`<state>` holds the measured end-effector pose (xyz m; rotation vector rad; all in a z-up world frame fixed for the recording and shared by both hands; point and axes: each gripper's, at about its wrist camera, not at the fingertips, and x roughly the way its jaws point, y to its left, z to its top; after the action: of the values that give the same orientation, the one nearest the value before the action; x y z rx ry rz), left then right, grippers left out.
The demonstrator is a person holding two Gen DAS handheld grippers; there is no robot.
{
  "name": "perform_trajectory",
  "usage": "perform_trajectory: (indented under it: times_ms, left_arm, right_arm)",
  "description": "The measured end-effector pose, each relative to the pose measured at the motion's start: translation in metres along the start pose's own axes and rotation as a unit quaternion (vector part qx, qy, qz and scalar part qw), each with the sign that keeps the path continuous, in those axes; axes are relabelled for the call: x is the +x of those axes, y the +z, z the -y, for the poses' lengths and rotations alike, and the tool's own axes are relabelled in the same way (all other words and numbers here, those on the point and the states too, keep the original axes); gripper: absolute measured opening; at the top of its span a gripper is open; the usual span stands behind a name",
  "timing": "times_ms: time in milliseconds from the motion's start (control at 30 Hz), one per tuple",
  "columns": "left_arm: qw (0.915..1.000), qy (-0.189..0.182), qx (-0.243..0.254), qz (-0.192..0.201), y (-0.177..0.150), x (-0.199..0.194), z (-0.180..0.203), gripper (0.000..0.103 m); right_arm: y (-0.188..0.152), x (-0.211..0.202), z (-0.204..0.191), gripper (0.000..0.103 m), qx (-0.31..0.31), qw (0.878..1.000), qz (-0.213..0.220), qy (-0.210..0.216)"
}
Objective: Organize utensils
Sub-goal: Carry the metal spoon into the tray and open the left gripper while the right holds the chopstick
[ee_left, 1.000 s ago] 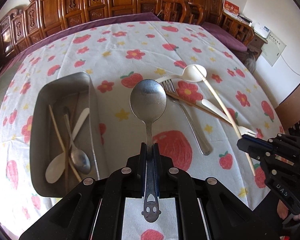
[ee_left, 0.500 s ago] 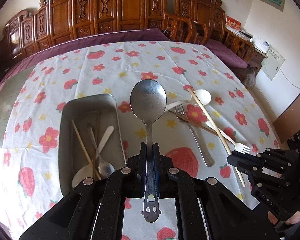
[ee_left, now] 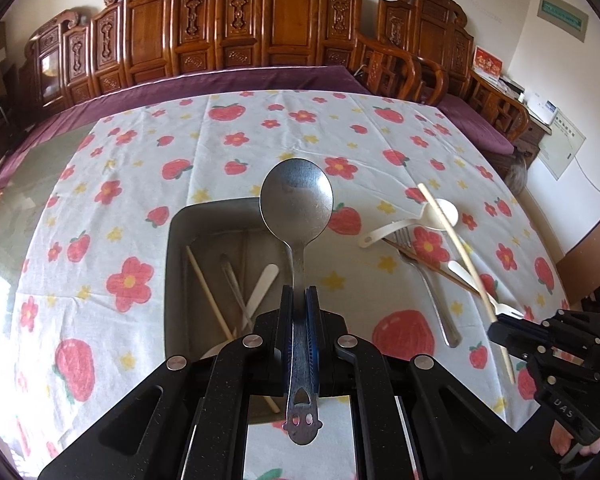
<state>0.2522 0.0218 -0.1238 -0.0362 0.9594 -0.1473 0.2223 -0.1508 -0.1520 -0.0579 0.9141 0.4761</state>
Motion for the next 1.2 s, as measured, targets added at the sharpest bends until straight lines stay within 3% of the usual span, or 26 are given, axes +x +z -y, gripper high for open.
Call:
perform_trajectory:
  times_ms: [467, 767, 1000, 1200]
  left_arm:
    - [0.9980, 0.032, -0.024, -0.048, -0.013, 0.054, -0.045, 0.006]
    - [0.9958, 0.042, -0.023, -0.077, -0.022, 0.082, -0.050, 0.006]
    - [0.9951, 0.040, -0.030, -0.086, -0.023, 0.086, -0.051, 0.006]
    - [0.9964, 0.038, -0.029, -0.069, -0.022, 0.068, -0.052, 0.006]
  right_arm:
    - [0.004, 0.007, -0.007, 0.006, -0.006, 1.000, -0.008, 0.004]
    - [0.004, 0.012, -0.009, 0.006, -0.008, 1.000, -0.014, 0.005]
    - [0.003, 0.013, -0.011, 0.006, -0.009, 1.000, -0.018, 0.003]
    - [0.004, 0.012, -0.017, 0.006, -0.013, 1.000, -0.016, 0.004]
